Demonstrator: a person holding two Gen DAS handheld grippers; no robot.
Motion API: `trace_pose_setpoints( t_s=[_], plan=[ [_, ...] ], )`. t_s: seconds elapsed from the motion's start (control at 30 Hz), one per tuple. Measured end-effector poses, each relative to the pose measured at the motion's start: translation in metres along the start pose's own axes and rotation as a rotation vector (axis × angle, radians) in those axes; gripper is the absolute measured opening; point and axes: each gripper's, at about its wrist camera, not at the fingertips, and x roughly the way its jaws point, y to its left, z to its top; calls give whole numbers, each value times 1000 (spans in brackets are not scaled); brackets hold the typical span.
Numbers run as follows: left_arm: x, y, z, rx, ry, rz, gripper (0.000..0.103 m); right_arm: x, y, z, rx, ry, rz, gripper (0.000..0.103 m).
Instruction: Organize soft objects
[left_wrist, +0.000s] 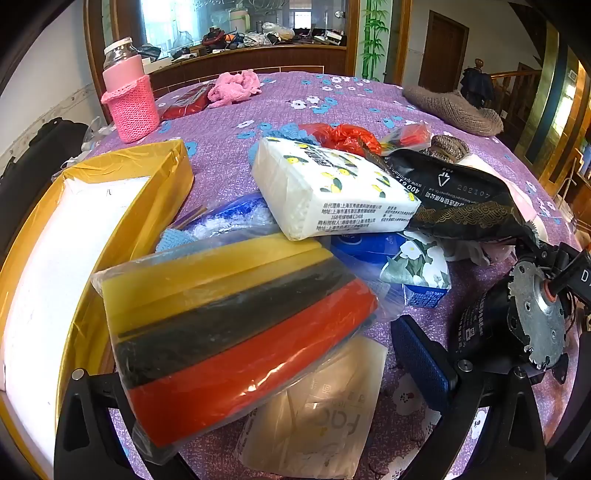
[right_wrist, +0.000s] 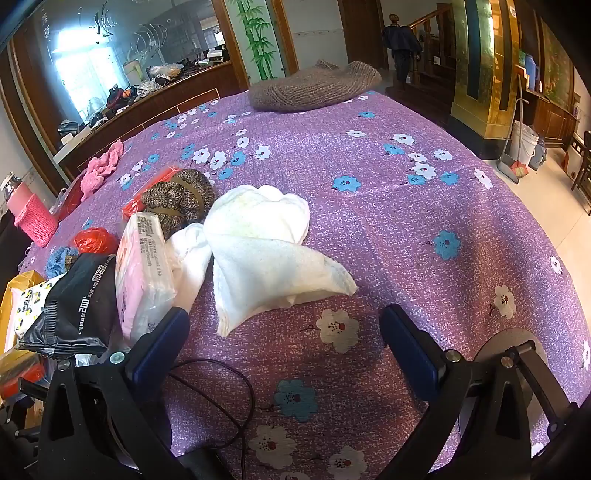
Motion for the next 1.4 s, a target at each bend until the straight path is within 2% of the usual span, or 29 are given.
trace_pose_setpoints(
  t_s=[1.27, 1.4],
  plan=[
    [-2, 2, 0, -9, 0, 9, 102, 0, 0, 0, 0, 0, 1, 103],
    [-1, 0, 1, -6, 23, 6, 102, 0, 0, 0, 0, 0, 1, 103]
  ],
)
